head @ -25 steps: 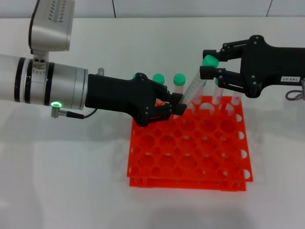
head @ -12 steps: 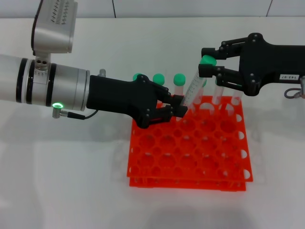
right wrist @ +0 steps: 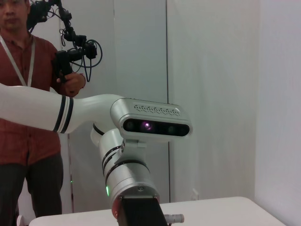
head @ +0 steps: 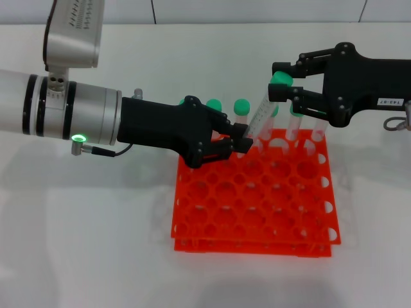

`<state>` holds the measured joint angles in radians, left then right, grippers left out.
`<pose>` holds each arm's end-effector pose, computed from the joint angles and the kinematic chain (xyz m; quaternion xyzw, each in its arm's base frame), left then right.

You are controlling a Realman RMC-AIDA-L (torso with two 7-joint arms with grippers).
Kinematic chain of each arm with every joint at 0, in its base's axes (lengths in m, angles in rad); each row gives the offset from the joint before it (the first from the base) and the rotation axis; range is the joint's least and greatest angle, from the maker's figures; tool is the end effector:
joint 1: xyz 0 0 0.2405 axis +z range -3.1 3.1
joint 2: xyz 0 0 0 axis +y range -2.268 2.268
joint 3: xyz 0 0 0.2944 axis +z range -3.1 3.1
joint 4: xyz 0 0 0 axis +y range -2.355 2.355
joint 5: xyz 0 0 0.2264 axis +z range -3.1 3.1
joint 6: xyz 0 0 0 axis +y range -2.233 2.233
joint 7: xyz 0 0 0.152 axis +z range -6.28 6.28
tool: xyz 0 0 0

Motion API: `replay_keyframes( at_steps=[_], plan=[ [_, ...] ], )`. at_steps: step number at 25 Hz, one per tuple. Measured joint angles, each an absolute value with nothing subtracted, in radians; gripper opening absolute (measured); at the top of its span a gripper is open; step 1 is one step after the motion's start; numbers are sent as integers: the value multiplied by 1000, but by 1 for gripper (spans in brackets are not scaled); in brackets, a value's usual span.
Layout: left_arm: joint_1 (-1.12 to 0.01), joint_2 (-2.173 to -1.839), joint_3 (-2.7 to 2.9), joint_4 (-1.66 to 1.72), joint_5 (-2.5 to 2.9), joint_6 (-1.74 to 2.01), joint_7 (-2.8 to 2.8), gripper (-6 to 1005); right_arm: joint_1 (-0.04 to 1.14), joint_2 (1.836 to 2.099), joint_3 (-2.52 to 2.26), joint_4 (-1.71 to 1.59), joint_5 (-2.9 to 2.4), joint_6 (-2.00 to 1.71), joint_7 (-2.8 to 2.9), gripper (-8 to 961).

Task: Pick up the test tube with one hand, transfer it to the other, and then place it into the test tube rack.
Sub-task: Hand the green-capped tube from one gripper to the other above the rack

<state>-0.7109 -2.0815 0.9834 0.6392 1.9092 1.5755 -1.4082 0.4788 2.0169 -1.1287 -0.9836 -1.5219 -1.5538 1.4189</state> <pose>-0.2064 0.3860 -0.0653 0.9726 0.0953 0.2120 0.0008 0.2007 0.3757 0.0128 -0.9442 0.0293 0.3094 0.1087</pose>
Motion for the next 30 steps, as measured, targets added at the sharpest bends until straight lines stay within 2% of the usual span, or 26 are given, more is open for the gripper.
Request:
replay_keyframes(
  at_steps=[13,19,24,26,30],
  plan=[
    [-710,-2082,996,634,1877,1585,-1418,161,480,2015,-1129,-983,-1525,-1551,1419,280],
    [-712,-2082,997,636,1867,1580,-1460,335,480,2015,-1129,-983,-1525,-1550,1419,279],
    [-705,-2076,994,678,1866,1582,-1538,535,477,2015,-1129,-992,-1525,-1551,1419,278],
    [-680,-2076,993,737,1866,1585,-1576,762,474,2016,-1127,-993,-1525,-1551,1420,278],
    [-620,-2076,994,841,1867,1603,-1646,849,471,2016,-1124,-995,-1525,-1551,1421,278]
  ],
)
